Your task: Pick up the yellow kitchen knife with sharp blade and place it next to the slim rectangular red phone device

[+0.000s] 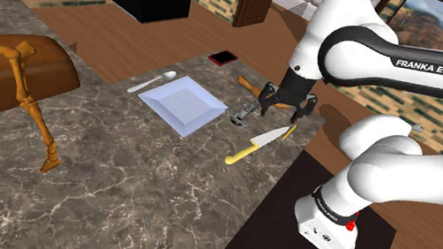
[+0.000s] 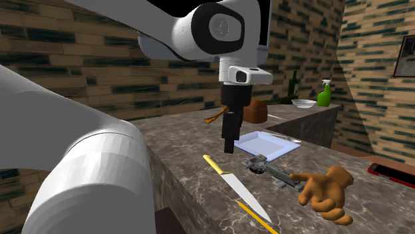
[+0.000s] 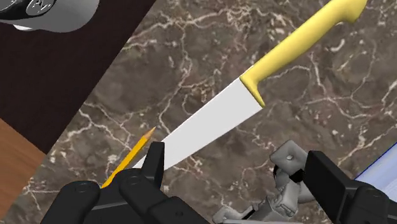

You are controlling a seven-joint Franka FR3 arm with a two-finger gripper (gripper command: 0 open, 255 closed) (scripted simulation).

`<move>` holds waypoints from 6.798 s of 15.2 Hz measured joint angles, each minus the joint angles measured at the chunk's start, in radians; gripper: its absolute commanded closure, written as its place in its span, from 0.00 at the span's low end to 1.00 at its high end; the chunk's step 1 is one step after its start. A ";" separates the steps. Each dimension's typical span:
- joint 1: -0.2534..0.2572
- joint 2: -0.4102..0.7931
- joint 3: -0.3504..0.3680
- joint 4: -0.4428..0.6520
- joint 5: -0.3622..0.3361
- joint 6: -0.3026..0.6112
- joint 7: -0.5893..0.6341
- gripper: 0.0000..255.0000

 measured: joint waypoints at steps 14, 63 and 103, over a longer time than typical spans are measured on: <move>0.002 0.141 0.198 -0.144 0.218 0.282 0.302 0.00; -0.255 0.742 0.221 0.550 -0.122 0.186 0.402 1.00; -0.091 1.595 0.143 1.479 -0.520 0.029 0.553 0.00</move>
